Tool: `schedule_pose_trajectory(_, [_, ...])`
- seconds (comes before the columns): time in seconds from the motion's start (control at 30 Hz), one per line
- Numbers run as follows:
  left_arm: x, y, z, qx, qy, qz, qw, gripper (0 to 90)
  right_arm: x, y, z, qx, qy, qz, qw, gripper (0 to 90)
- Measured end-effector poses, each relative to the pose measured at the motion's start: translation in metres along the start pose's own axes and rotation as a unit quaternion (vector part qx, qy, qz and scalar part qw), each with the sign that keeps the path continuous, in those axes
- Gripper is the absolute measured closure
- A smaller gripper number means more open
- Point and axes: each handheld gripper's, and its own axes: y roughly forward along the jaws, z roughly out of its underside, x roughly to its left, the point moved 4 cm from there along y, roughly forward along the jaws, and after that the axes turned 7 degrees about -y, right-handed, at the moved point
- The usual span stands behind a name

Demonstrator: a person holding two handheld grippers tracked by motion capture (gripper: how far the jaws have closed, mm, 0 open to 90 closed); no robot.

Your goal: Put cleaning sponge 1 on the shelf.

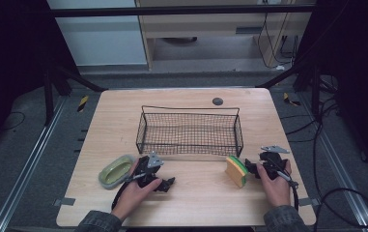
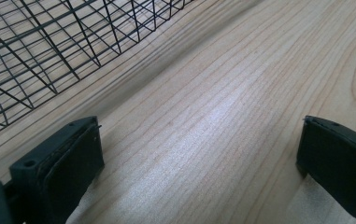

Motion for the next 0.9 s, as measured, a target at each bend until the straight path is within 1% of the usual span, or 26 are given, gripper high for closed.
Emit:
schedule_pose_trajectory(0.1, [0.0, -0.001, 0.001, -0.002, -0.001, 0.003, 1.0, 0.0, 0.0, 0.0, 0.0, 0.0, -0.001, 0.001, 1.0, 0.4])
schedule_pose_trajectory(0.17, [0.0, -0.004, 0.002, -0.004, 0.01, 0.0, 0.9999, 2.6, 0.0, 0.0, 0.0, 0.0, -0.003, -0.001, 1.0, 0.4])
schedule_pose_trajectory(0.2, [-0.001, -0.008, 0.003, -0.01, 0.014, -0.003, 0.9998, 3.0, 0.0, 0.0, 0.0, 0.0, -0.002, -0.003, 1.0, 0.4])
schedule_pose_trajectory(0.23, [-0.001, -0.008, 0.003, -0.01, 0.014, -0.003, 0.9998, 2.5, 0.0, 0.0, 0.0, 0.0, -0.004, -0.005, 1.0, 0.4])
schedule_pose_trajectory(0.27, [-0.002, -0.015, 0.003, -0.021, 0.013, 0.007, 0.9997, 2.5, -0.001, 0.0, 0.0, -0.001, -0.007, -0.006, 1.0, 0.4])
schedule_pose_trajectory(0.3, [-0.002, -0.019, 0.003, -0.025, 0.017, 0.011, 0.9995, 2.6, -0.001, 0.0, 0.0, -0.001, -0.01, -0.007, 0.9999, 0.4])
schedule_pose_trajectory(0.37, [-0.002, -0.028, 0.0, -0.039, 0.016, -0.001, 0.9991, 3.5, -0.001, 0.0, 0.0, -0.001, -0.01, -0.007, 0.9999, 0.4])
schedule_pose_trajectory(0.4, [-0.002, -0.028, 0.0, -0.039, 0.016, -0.001, 0.9991, 4.4, -0.001, 0.0, 0.0, -0.001, -0.01, -0.007, 0.9999, 0.4])
schedule_pose_trajectory(0.43, [-0.003, -0.035, -0.003, -0.043, 0.036, -0.014, 0.9983, 4.4, -0.001, 0.0, 0.0, -0.001, -0.011, -0.007, 0.9999, 0.4])
schedule_pose_trajectory(0.47, [-0.002, -0.04, -0.005, -0.039, 0.048, -0.028, 0.9977, 4.6, -0.001, 0.0, 0.0, -0.001, -0.009, -0.008, 0.9999, 0.4])
schedule_pose_trajectory(0.53, [-0.002, -0.043, -0.007, -0.036, 0.045, -0.028, 0.9979, 5.1, -0.002, -0.001, 0.001, -0.002, -0.013, -0.012, 0.9998, 0.4])
schedule_pose_trajectory(0.57, [0.002, -0.05, -0.011, -0.021, 0.048, -0.032, 0.9981, 5.1, -0.002, -0.001, 0.001, -0.002, -0.015, -0.014, 0.9998, 0.4])
schedule_pose_trajectory(0.6, [0.002, -0.05, -0.011, -0.021, 0.048, -0.032, 0.9981, 5.0, -0.002, -0.001, 0.001, -0.002, -0.015, -0.014, 0.9998, 0.4])
schedule_pose_trajectory(0.63, [0.004, -0.054, -0.013, -0.011, 0.051, -0.041, 0.9978, 5.0, -0.002, -0.001, 0.002, -0.001, -0.015, -0.016, 0.9998, 0.4])
schedule_pose_trajectory(0.67, [0.007, -0.057, -0.015, -0.006, 0.05, -0.043, 0.9978, 5.0, -0.002, -0.002, 0.002, -0.002, -0.017, -0.017, 0.9997, 0.4])
schedule_pose_trajectory(0.7, [0.01, -0.062, -0.018, -0.004, 0.045, -0.04, 0.9982, 4.8, -0.002, -0.002, 0.002, -0.001, -0.018, -0.017, 0.9997, 0.4])
schedule_pose_trajectory(0.73, [0.016, -0.068, -0.021, 0.005, 0.038, -0.04, 0.9984, 4.6, -0.002, -0.002, 0.002, -0.002, -0.017, -0.017, 0.9997, 0.4])
schedule_pose_trajectory(0.77, [0.021, -0.072, -0.024, 0.009, 0.024, -0.04, 0.9989, 4.7, -0.002, -0.002, 0.002, -0.002, -0.017, -0.017, 0.9997, 0.4])
schedule_pose_trajectory(0.8, [0.029, -0.081, -0.028, 0.02, 0.009, -0.039, 0.999, 4.8, -0.002, -0.002, 0.002, -0.002, -0.015, -0.018, 0.9997, 0.4])
schedule_pose_trajectory(0.83, [0.033, -0.085, -0.031, 0.025, 0.012, -0.048, 0.9985, 4.5, -0.002, -0.002, 0.002, -0.002, -0.016, -0.018, 0.9997, 0.4])
schedule_pose_trajectory(0.87, [0.038, -0.092, -0.034, 0.031, 0.02, -0.059, 0.9976, 4.4, -0.002, -0.002, 0.002, -0.001, -0.015, -0.018, 0.9997, 0.4])
schedule_pose_trajectory(0.9, [0.038, -0.092, -0.034, 0.031, 0.02, -0.059, 0.9976, 4.6, -0.002, -0.002, 0.002, -0.001, -0.015, -0.018, 0.9997, 0.4])
